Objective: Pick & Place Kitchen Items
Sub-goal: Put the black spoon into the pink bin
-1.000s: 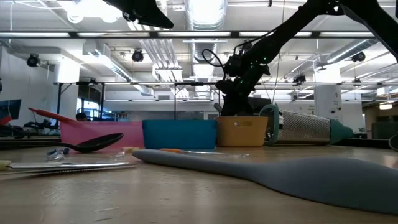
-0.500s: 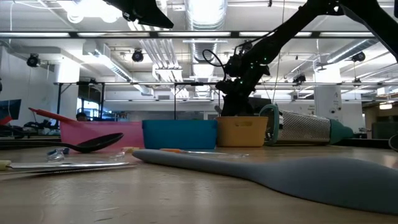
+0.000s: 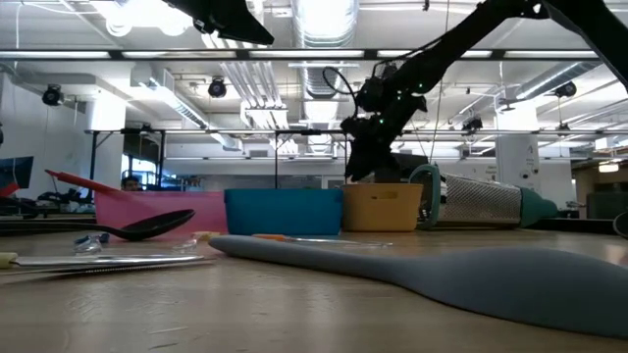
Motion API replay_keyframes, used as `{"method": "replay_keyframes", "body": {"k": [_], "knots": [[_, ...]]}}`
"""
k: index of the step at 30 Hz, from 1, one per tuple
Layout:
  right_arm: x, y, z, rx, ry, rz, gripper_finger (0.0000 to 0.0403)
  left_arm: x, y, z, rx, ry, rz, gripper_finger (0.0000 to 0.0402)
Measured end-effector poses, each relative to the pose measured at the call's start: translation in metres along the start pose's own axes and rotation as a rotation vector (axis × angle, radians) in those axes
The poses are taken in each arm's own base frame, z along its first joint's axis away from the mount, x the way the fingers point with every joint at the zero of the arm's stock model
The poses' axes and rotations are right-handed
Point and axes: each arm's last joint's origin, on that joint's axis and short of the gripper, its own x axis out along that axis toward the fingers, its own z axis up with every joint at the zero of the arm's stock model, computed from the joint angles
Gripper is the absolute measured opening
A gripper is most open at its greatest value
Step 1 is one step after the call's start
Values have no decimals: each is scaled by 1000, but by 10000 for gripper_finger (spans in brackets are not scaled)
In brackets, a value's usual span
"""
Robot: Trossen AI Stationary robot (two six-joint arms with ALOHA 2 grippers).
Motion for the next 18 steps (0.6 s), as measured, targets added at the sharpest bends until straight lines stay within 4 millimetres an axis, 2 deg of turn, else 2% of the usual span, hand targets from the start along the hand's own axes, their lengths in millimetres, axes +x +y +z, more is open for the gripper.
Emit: {"method": "replay_keyframes", "body": {"k": [7,13,18], "knots": [[-31,26,6,-43,-45,26,128,0,0,0,-4,0,0,151],[-46,68,-3,-100,17,77,105,0,0,0,-7,0,0,151],[-55,111,-15,-158,58,139,79,-1,0,0,-17,-2,0,151]]}}
